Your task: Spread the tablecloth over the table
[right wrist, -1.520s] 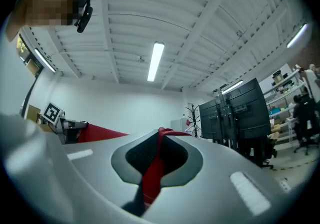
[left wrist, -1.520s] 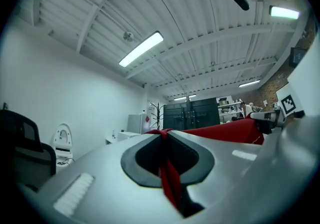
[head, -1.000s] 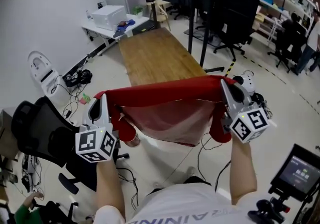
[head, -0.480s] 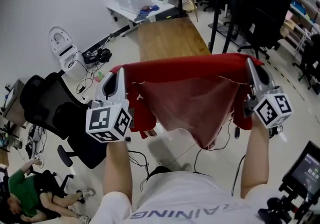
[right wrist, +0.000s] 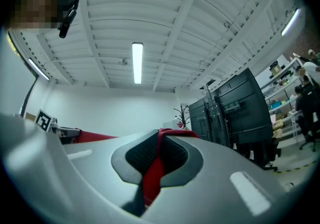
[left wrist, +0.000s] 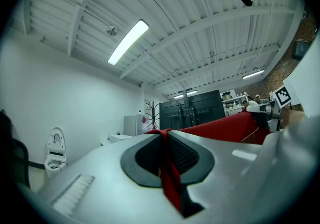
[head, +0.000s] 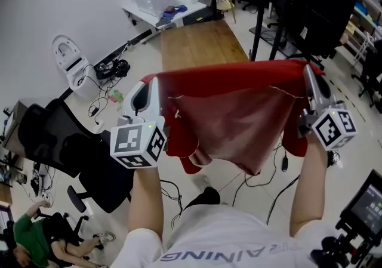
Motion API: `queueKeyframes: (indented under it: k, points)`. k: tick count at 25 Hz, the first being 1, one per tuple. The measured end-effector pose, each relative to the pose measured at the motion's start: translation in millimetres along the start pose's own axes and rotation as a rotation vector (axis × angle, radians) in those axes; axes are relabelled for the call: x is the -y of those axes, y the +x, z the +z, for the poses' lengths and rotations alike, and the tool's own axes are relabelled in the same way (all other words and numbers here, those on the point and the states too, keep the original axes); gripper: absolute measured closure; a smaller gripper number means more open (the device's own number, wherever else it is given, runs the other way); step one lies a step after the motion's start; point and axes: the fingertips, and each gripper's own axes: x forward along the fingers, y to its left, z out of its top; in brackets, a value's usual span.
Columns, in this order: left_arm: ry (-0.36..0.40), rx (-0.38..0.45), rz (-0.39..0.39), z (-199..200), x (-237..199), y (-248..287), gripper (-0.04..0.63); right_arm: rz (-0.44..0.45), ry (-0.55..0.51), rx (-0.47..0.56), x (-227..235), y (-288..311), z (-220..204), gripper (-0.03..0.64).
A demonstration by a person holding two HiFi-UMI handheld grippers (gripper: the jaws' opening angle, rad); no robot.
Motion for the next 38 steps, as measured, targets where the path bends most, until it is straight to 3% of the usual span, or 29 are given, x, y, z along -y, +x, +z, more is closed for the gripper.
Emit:
queueKeyframes:
  k: [10, 15, 18, 22, 26, 32, 38]
  points:
    - [-0.002, -0.025, -0.025, -19.7, -70.0, 128.6, 0.574, -0.037, 0.071, 0.01, 34.0, 139.1, -34.6, 0.606]
    - [-0.005, -0.059, 0.015, -32.7, -102.7, 172.1, 0.574, 0.014, 0.133, -0.019, 45.4, 205.4, -57.6, 0.606]
    - [-0.002, -0.095, 0.089, -43.0, -128.7, 184.5, 0.573, 0.099, 0.185, -0.039, 41.4, 246.9, -77.2, 0.604]
    - [0.041, -0.145, 0.27, -50.1, -170.6, 190.8, 0.572, 0.26, 0.297, -0.077, 25.2, 306.8, -114.2, 0.604]
    - [0.109, -0.176, 0.349, -56.8, -159.6, 249.5, 0.572, 0.302, 0.395, -0.128, 74.0, 355.8, -145.3, 0.606]
    - [0.073, -0.185, 0.263, -89.3, -106.4, 312.5, 0.572, 0.165, 0.437, -0.157, 159.2, 345.8, -159.9, 0.606]
    - [-0.011, -0.177, 0.108, -108.8, -54.6, 360.4, 0.571, 0.033, 0.386, -0.104, 221.3, 321.2, -123.3, 0.606]
